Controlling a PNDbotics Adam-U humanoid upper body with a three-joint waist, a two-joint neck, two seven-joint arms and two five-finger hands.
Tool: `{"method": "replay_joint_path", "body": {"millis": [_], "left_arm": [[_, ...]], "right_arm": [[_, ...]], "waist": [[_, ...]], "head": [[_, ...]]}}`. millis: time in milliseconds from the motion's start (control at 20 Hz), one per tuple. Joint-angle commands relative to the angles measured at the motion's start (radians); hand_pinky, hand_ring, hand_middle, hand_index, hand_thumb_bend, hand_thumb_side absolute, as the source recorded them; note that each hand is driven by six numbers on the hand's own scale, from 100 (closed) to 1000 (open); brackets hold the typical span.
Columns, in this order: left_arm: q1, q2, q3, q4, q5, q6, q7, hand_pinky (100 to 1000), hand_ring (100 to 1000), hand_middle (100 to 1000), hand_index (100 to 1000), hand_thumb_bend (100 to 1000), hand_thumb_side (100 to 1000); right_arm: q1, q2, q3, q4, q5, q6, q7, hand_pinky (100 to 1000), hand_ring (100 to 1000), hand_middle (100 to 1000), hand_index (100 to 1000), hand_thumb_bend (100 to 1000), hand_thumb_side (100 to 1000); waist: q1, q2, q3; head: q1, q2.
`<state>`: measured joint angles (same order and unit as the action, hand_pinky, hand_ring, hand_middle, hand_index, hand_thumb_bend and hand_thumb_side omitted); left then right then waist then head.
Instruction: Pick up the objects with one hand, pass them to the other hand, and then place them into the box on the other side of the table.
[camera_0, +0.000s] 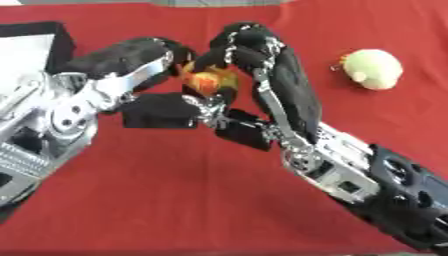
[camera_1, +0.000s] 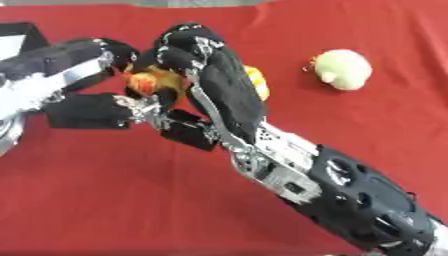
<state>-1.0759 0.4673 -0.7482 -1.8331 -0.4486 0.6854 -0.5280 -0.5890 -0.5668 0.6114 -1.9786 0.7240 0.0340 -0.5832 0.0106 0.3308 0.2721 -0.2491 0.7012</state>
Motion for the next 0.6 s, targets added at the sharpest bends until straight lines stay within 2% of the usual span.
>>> {"method": "replay_joint_path", "body": {"millis": [50,200,250,300,500,600], "left_arm": [[-0.015,0.008,0.011,0.003,0.002,0.222,-0.216,810,786,751,791,227,735],[-0.014,0.007,0.015,0.005,0.005,0.222,-0.206,799,774,711,726,125,482],[-0.014,0.007,0.016,0.007,0.008,0.222,-0.201,797,770,704,716,111,445],[-0.014,0.007,0.017,0.007,0.01,0.222,-0.197,792,762,691,697,100,359],[-0.014,0.007,0.019,0.016,0.022,0.222,-0.177,773,718,639,624,100,227],[-0.014,0.006,0.02,0.021,0.027,0.222,-0.162,765,697,619,582,100,230]], "right_arm": [[-0.014,-0.007,-0.004,-0.021,0.009,-0.002,0.003,709,620,368,576,277,100],[-0.012,-0.007,-0.002,-0.021,0.008,0.001,0.005,706,621,368,576,279,100],[-0.012,-0.007,-0.003,-0.021,0.009,0.004,0.006,705,621,367,576,280,100],[-0.011,-0.007,-0.003,-0.021,0.01,0.008,0.006,704,623,369,578,282,100],[-0.007,-0.009,-0.003,-0.021,0.017,0.033,0.015,703,635,383,593,317,100],[-0.006,-0.01,-0.003,-0.021,0.025,0.049,0.025,703,641,393,601,353,100]], "waist": [[0.001,-0.017,-0.001],[0.0,-0.017,0.0],[0.0,-0.017,0.0],[0.0,-0.017,0.0],[-0.001,-0.018,0.001],[-0.002,-0.019,0.001]], "head": [[0.002,-0.003],[0.003,-0.002],[0.003,-0.002],[0.004,-0.001],[0.005,0.001],[0.006,0.0]]}}
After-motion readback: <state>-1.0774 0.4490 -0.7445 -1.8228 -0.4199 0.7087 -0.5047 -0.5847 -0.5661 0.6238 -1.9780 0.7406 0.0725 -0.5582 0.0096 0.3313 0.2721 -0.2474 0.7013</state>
